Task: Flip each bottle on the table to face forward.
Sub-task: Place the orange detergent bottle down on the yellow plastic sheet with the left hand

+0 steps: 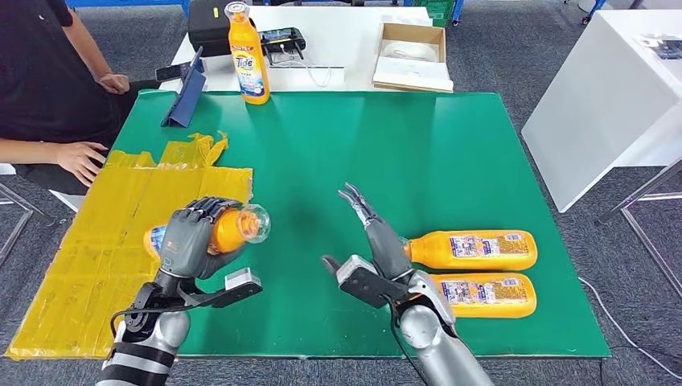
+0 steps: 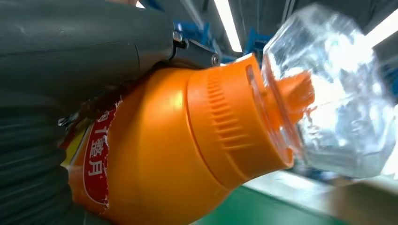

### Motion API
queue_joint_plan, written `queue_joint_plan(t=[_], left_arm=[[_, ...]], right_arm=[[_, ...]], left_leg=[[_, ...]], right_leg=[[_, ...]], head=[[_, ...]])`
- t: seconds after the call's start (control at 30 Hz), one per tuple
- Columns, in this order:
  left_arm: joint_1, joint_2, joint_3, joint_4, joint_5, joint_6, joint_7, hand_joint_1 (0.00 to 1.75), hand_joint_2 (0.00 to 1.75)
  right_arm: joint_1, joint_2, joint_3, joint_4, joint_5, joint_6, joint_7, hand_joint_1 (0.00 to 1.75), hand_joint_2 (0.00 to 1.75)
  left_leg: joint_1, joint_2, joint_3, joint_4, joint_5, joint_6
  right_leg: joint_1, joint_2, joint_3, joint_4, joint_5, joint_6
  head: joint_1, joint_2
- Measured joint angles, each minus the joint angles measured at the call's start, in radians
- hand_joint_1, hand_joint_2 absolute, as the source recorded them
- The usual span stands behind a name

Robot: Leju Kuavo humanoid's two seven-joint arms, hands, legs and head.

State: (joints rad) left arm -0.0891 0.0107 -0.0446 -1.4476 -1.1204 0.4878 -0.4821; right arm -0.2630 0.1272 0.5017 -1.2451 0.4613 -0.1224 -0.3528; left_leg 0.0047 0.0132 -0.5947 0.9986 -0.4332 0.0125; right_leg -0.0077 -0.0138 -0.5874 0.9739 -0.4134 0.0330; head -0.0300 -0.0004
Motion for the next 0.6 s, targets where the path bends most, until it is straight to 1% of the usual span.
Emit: queue_joint_plan(t=[0.13,0.2,0.27,0.37,0.6], left_arm=[[-0.006,0.042,0.009,0.093,-0.120,0.072,0.066,1.75,1.75],[-0.011,0.061,0.017,0.155,-0.204,0.108,0.119,1.75,1.75],[-0.021,0.080,0.024,0.229,-0.254,0.129,0.154,1.75,1.75],[-0.038,0.106,0.035,0.324,-0.262,0.147,0.163,1.75,1.75],[-0.078,0.130,0.040,0.447,-0.257,0.120,0.162,1.75,1.75]], right_arm=[[0.076,-0.067,-0.009,-0.092,0.017,0.012,-0.017,0.00,1.75],[0.110,-0.115,-0.009,-0.134,0.027,0.037,-0.021,0.00,1.75],[0.138,-0.170,-0.009,-0.174,0.022,0.071,-0.024,0.00,1.75],[0.171,-0.248,-0.010,-0.223,0.011,0.100,-0.030,0.00,1.75],[0.229,-0.378,-0.010,-0.313,0.079,0.108,-0.027,0.00,1.75]], left_leg=[[0.000,0.000,0.000,0.000,0.000,0.000],[0.000,0.000,-0.001,0.000,0.000,0.000],[0.000,0.000,-0.001,0.000,0.000,0.000],[-0.001,0.000,-0.001,0.000,-0.001,0.000],[-0.001,-0.001,0.000,0.000,-0.001,0.000]], right_leg=[[0.000,0.000,0.000,0.000,0.000,0.000],[0.000,0.000,0.000,0.000,0.000,0.000],[-0.001,0.000,-0.001,0.000,0.000,0.000],[-0.001,0.000,-0.001,0.000,0.000,0.000],[-0.001,0.000,0.001,0.000,0.000,0.000]], head=[[0.000,0.000],[0.000,0.000],[0.000,0.000],[0.000,0.000],[0.000,0.000]])
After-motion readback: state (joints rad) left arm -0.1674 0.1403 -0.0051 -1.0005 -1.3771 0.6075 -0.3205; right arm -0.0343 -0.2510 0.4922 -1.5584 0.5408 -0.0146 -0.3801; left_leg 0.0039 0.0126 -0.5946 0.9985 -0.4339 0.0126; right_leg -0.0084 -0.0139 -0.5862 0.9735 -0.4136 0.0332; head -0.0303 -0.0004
